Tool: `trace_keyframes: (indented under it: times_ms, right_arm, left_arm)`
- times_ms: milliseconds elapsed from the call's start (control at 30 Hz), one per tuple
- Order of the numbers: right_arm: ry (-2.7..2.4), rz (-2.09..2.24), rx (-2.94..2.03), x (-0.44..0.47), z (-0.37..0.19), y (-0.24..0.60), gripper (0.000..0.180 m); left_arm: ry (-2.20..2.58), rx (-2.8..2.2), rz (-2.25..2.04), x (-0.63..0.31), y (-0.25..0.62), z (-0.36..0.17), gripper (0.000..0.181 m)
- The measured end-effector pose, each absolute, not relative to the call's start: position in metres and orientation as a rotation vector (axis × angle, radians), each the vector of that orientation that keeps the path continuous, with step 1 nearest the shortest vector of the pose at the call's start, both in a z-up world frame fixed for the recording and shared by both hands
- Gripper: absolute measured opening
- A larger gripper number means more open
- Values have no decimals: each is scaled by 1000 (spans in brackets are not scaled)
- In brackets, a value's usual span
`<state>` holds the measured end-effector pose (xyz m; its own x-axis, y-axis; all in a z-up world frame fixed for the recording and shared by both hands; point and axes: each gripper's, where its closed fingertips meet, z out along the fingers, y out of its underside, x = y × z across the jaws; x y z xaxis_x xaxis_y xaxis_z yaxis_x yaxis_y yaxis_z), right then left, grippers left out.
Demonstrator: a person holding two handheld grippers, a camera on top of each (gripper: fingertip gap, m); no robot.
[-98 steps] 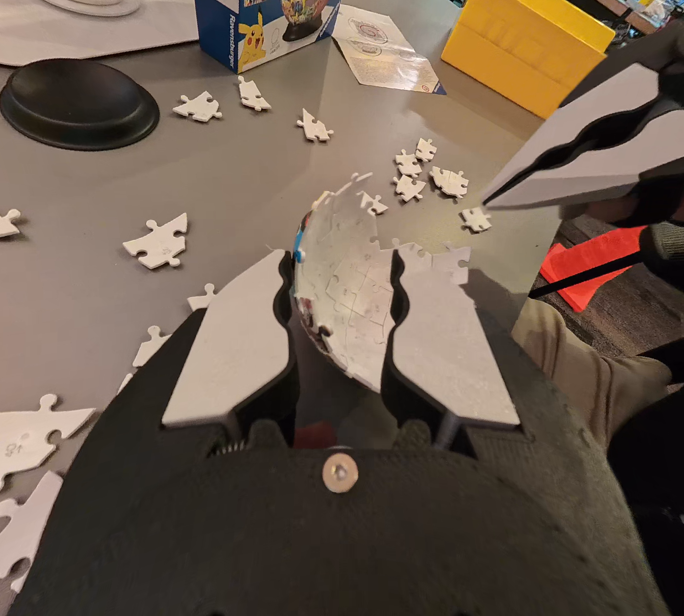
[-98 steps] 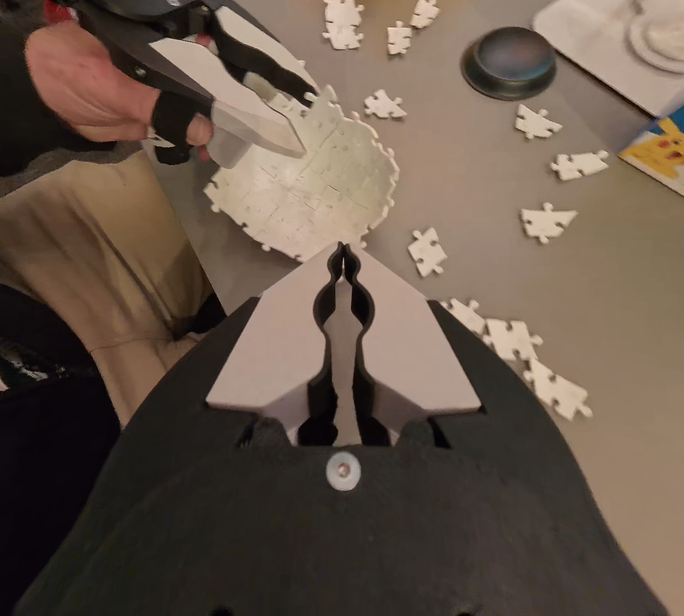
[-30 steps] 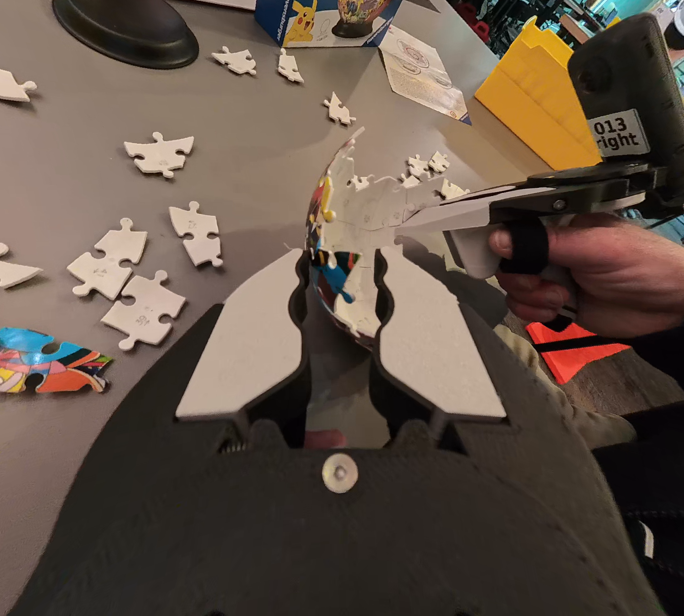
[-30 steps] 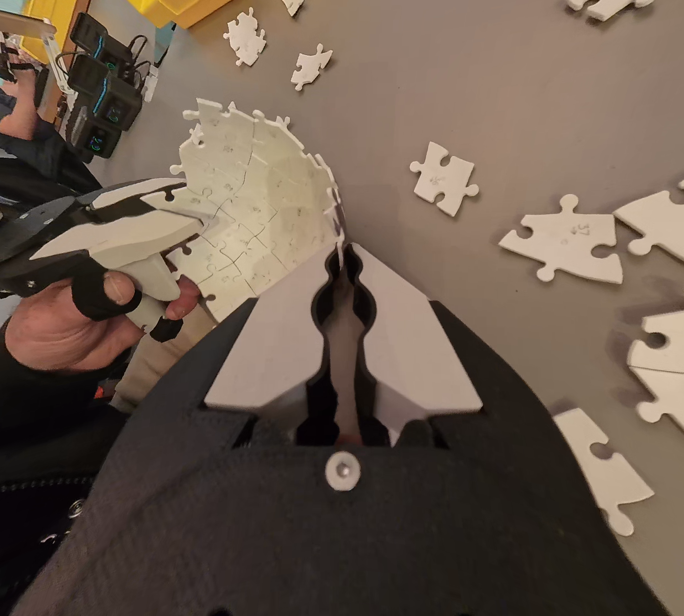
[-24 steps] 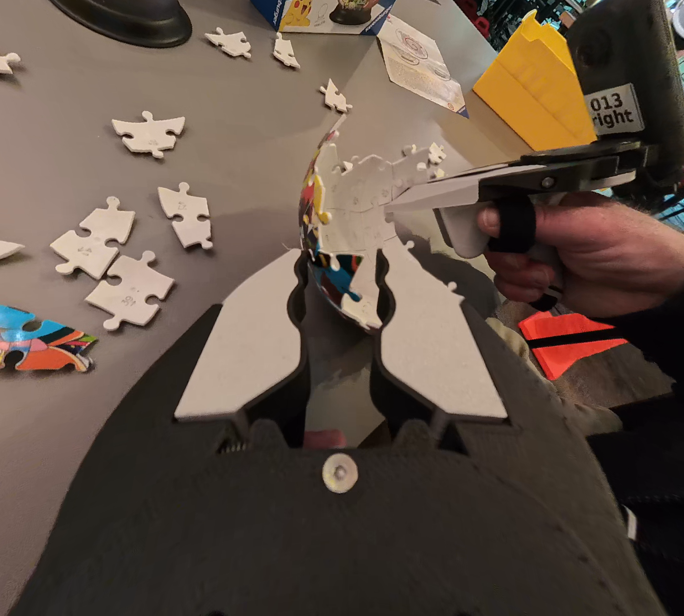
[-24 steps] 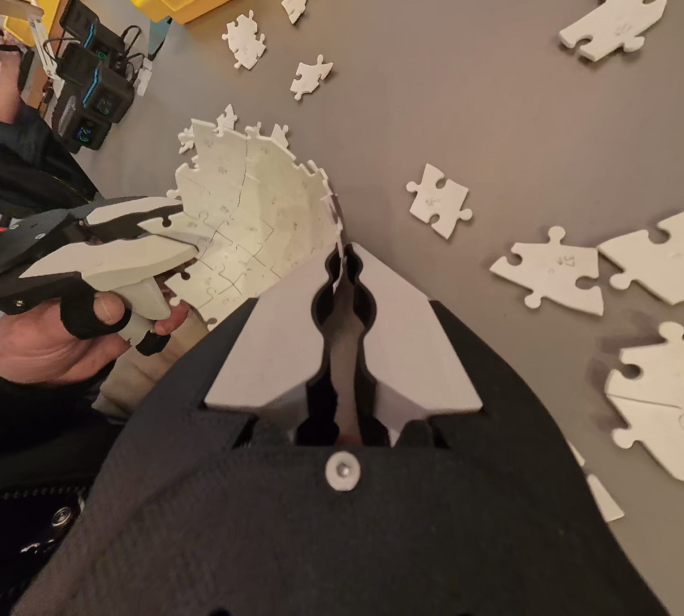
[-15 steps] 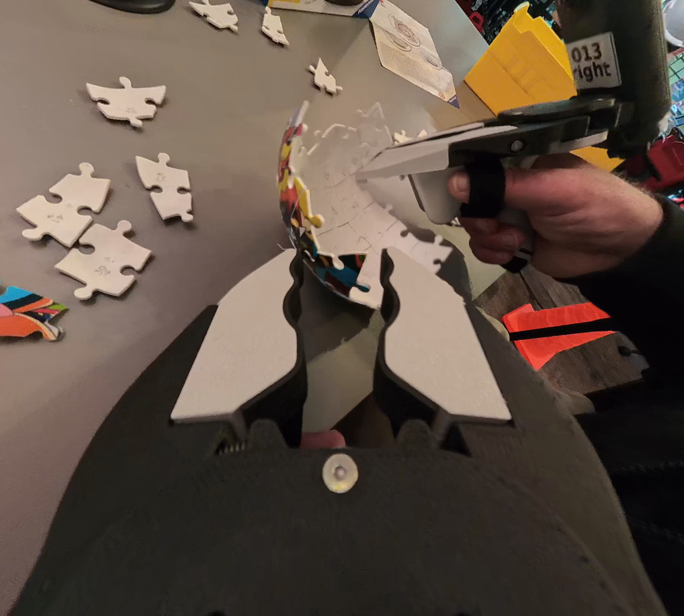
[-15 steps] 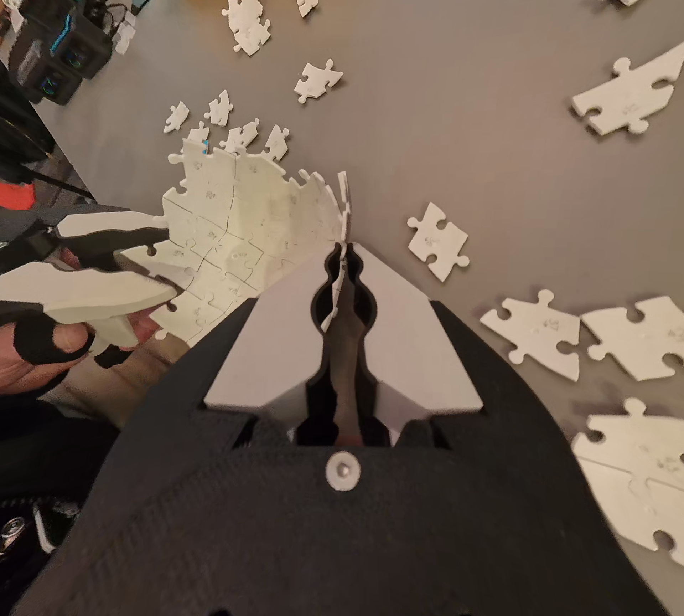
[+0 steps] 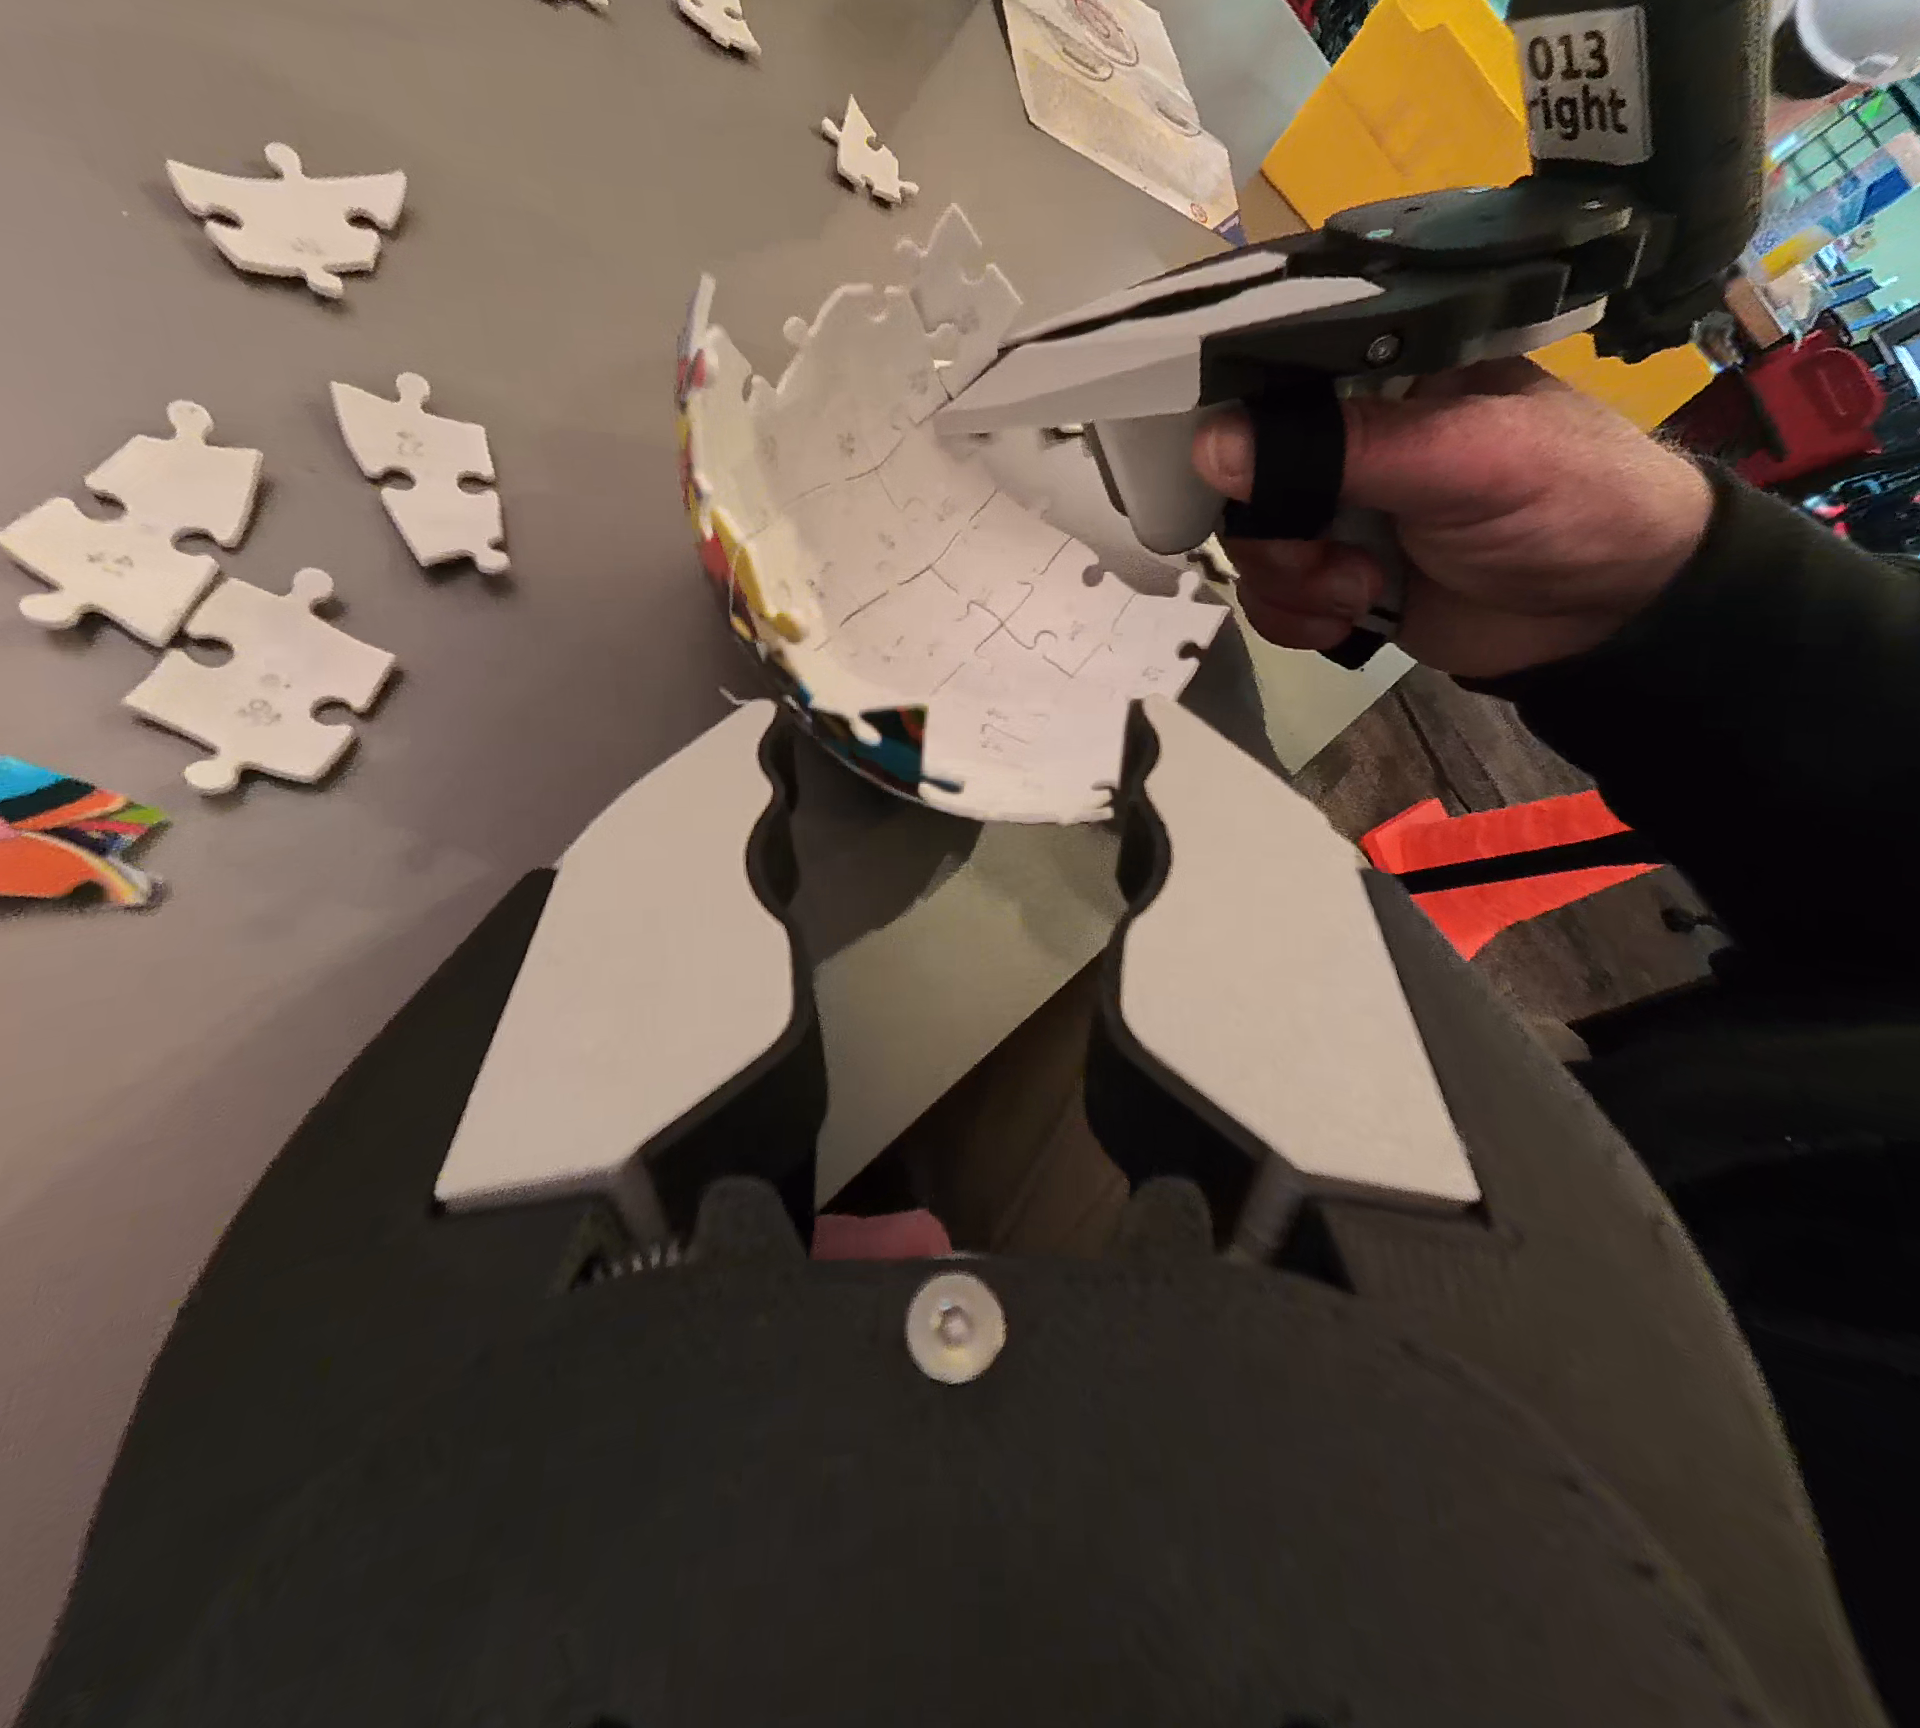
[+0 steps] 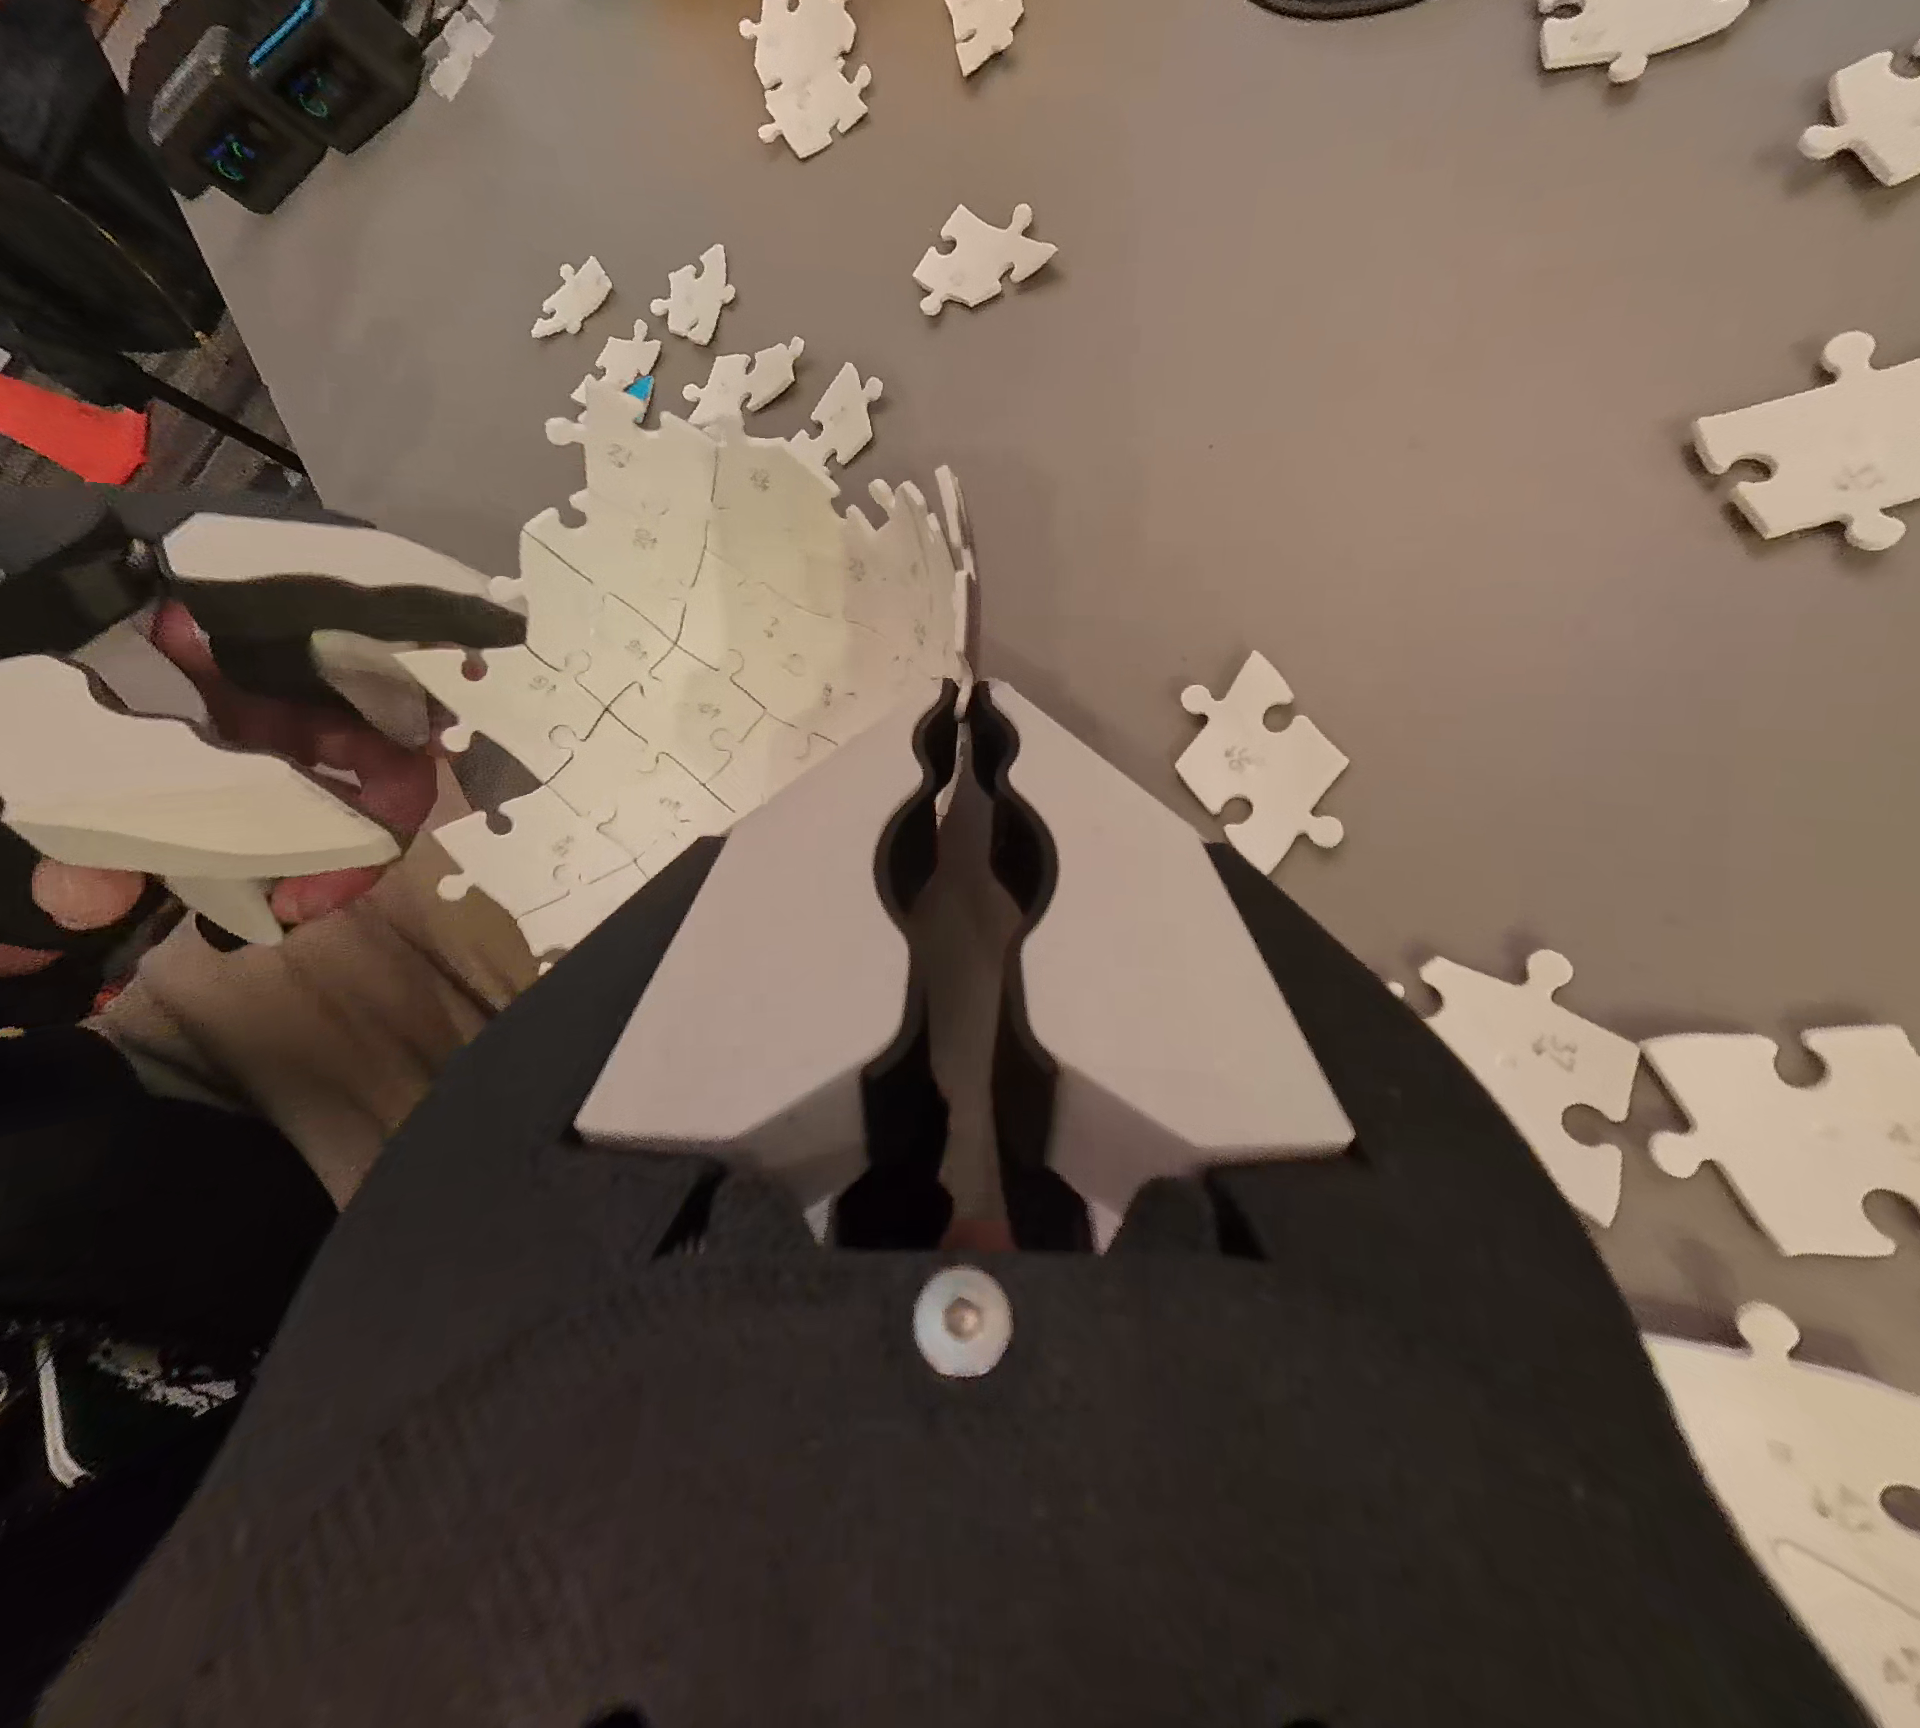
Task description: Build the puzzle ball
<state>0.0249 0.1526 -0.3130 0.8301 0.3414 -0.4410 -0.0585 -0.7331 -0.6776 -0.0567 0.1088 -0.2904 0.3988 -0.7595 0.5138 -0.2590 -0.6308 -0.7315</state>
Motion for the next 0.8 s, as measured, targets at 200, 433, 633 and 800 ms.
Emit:
trace_keyframes:
  times_ms: [200, 433, 633, 800]
  right_arm:
    - [-225, 739, -2266, 22, -311, 156, 1]
    - [-253, 759, -2233, 17, -307, 160, 1]
    - [-273, 767, -2224, 14, -308, 165, 1]
    - [-279, 779, -2213, 13, -308, 169, 1]
  left_arm:
    - [1013, -2094, -1108, -72, 134, -267, 76]
    - [1574, -1853, -890, -41, 175, -245, 61]
    - [2129, -1718, -789, -6, 183, -300, 44]
    - [2261, -1693, -891, 5, 178, -312, 26]
